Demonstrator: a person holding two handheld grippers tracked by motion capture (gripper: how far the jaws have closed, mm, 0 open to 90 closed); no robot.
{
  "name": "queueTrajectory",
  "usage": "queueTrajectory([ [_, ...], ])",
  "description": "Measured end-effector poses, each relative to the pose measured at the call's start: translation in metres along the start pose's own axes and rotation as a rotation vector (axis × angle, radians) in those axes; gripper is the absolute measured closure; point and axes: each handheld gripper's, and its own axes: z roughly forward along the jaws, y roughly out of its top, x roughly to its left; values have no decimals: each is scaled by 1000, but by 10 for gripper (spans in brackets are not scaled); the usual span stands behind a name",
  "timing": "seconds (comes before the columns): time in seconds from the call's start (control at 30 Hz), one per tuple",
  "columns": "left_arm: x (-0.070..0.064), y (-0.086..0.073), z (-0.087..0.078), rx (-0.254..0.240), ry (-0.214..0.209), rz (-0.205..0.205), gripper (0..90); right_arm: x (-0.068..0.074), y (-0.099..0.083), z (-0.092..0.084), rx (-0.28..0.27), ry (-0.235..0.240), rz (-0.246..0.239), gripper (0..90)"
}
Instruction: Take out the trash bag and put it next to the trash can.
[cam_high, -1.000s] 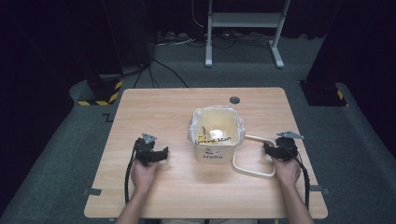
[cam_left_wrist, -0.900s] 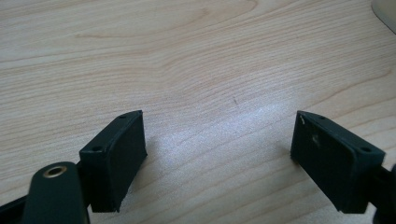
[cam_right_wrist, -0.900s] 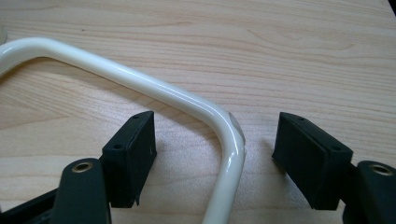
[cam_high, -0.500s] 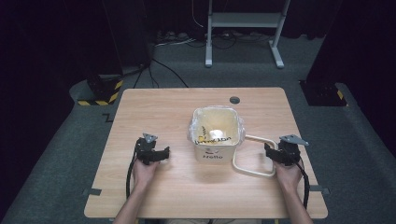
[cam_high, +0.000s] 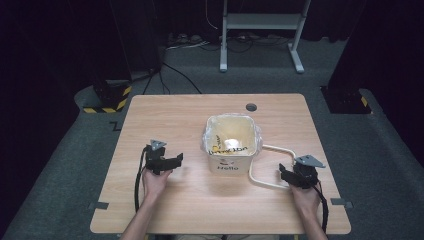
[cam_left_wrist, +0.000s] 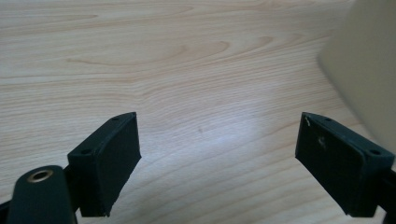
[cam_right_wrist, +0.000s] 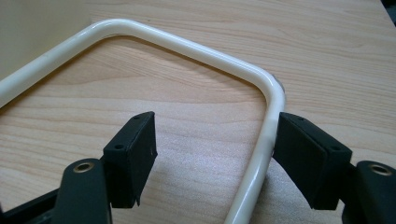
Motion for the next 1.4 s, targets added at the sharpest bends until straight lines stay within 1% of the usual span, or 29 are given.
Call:
queueTrajectory([
  [0.1, -3, 8, -6, -14, -35, 0, 139, 2, -1, 1, 9, -12, -17, 286],
  [0.13, -5, 10, -8, -27, -48, -6, 140, 3, -1, 1, 17, -17, -23, 287],
  [0.17, -5, 12, -10, -26, -64, -10, 144, 4, -1, 1, 16, -22, -32, 287],
  [0.23, -8, 16, -14, -29, -82, -8, 142, 5, -1, 2, 21, -31, -44, 285],
  [0.3, -11, 20, -18, -31, -105, -7, 143, 6, 0, 3, 44, -38, -46, 272],
  [0.33, -13, 22, -20, -31, -112, 1, 143, 7, 0, 5, 61, -46, -51, 266],
  [0.37, -15, 24, -22, -35, -121, 1, 144, 7, 1, 6, 65, -49, -51, 267],
  [0.43, -18, 29, -26, -37, -130, 16, 143, 6, 1, 6, 66, -44, -44, 266],
  [0.53, -22, 37, -32, -53, -157, 16, 144, 3, 1, 7, 75, -26, -13, 263],
  [0.57, -23, 39, -33, -48, -167, 15, 144, 2, 1, 7, 77, -20, -7, 263],
  [0.63, -25, 44, -37, -59, -180, 15, 144, 1, 1, 7, 78, -18, -6, 263],
  [0.73, -29, 52, -41, -61, -188, 22, 147, 1, 1, 7, 78, -18, -7, 263],
  [0.83, -34, 60, -42, -52, -190, 41, 151, 1, 1, 7, 78, -14, -3, 276],
  [0.9, -38, 64, -41, -42, -207, 40, 153, 0, 1, 7, 79, 8, 5, 323],
  [0.93, -39, 66, -41, -40, -208, 45, 153, -1, 1, 7, 79, 23, 9, 335],
  [1.13, -49, 79, -39, -37, -214, 59, 165, -2, 1, 7, 82, 31, 17, 335],
  [1.23, -55, 85, -40, -44, -225, 77, 175, -2, 1, 7, 82, 31, 18, 332],
  [1.4, -66, 95, -40, -58, -225, 98, 200, -2, 1, 8, 83, 25, 24, 311],
])
